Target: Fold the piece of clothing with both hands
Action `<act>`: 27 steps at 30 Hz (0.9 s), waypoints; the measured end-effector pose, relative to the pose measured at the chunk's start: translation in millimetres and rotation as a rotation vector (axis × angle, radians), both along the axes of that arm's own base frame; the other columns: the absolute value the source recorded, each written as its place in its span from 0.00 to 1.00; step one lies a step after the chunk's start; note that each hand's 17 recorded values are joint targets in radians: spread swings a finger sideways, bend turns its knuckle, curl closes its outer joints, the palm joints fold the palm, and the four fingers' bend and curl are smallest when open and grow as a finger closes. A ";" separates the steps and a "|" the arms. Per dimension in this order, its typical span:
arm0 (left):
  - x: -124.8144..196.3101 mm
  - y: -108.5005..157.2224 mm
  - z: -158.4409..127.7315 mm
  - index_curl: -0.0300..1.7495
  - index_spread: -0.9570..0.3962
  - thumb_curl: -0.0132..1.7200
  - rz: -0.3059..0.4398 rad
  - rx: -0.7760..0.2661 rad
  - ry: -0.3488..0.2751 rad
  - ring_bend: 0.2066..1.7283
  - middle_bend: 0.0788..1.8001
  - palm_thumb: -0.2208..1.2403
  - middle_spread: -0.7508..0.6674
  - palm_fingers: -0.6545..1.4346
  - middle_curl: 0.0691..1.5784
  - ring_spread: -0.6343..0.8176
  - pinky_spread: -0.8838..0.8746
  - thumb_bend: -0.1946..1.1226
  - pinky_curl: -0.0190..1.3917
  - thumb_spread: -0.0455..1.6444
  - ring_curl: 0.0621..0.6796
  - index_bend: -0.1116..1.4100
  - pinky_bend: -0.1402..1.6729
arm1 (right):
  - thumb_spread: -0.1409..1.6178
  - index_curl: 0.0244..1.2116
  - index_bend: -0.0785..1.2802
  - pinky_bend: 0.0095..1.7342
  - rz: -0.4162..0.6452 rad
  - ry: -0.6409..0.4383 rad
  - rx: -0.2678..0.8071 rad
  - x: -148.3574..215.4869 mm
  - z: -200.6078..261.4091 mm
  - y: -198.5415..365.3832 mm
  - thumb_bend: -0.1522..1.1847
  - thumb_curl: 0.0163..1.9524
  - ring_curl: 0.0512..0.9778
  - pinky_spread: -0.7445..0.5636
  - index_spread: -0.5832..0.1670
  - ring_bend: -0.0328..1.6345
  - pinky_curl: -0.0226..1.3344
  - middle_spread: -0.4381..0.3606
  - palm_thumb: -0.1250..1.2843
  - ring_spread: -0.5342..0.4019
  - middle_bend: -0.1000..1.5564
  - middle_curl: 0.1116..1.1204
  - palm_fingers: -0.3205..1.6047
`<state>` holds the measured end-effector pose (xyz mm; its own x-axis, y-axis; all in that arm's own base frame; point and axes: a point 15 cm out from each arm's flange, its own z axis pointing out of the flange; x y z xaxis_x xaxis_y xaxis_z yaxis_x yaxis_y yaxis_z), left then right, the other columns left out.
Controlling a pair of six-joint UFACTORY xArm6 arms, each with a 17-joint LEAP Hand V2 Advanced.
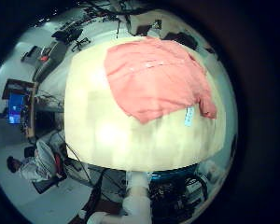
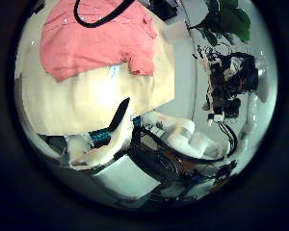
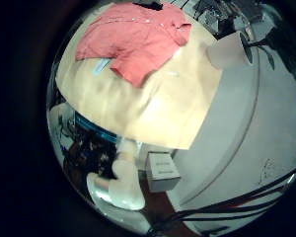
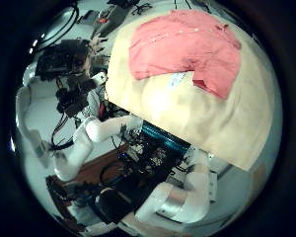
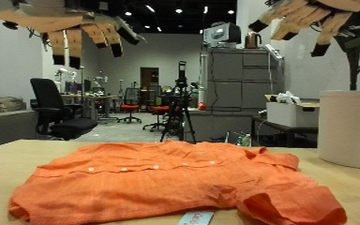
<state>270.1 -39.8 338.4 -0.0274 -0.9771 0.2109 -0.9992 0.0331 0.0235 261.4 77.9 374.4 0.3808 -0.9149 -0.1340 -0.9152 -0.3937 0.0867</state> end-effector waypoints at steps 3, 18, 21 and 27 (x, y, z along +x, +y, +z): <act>-0.3 1.4 -0.5 0.24 0.73 0.19 0.006 0.000 0.001 0.10 0.06 0.44 0.64 0.38 0.16 0.74 0.78 0.13 0.20 0.64 0.26 0.20 0.18 | 0.55 0.23 0.18 0.26 0.001 0.001 -0.001 -0.2 -0.1 0.2 0.09 0.16 0.23 0.91 0.48 0.17 0.25 0.80 0.14 0.92 0.17 0.14 0.16; 4.9 2.0 -14.2 0.24 0.72 0.19 0.005 0.016 0.009 0.10 0.06 0.44 0.62 0.39 0.16 0.73 0.78 0.13 0.19 0.64 0.26 0.20 0.18 | 0.55 0.23 0.18 0.26 -0.003 0.001 -0.002 0.4 -0.8 -1.8 0.09 0.16 0.23 0.91 0.48 0.17 0.25 0.80 0.15 0.92 0.17 0.15 0.16; 9.5 6.0 -30.2 0.24 0.72 0.19 -0.039 0.085 0.038 0.10 0.06 0.44 0.62 0.40 0.16 0.72 0.78 0.13 0.19 0.64 0.26 0.20 0.18 | 0.56 0.23 0.18 0.26 -0.013 0.004 -0.002 0.9 -1.3 -4.3 0.09 0.15 0.23 0.91 0.48 0.17 0.25 0.80 0.15 0.92 0.17 0.15 0.17; 5.2 13.8 -70.8 0.23 0.74 0.18 -0.114 0.202 0.140 0.11 0.07 0.42 0.63 0.39 0.17 0.72 0.78 0.13 0.20 0.65 0.26 0.19 0.18 | 0.56 0.23 0.18 0.26 -0.020 0.015 -0.005 0.1 -3.1 -6.3 0.09 0.15 0.23 0.91 0.48 0.17 0.25 0.80 0.15 0.92 0.17 0.16 0.17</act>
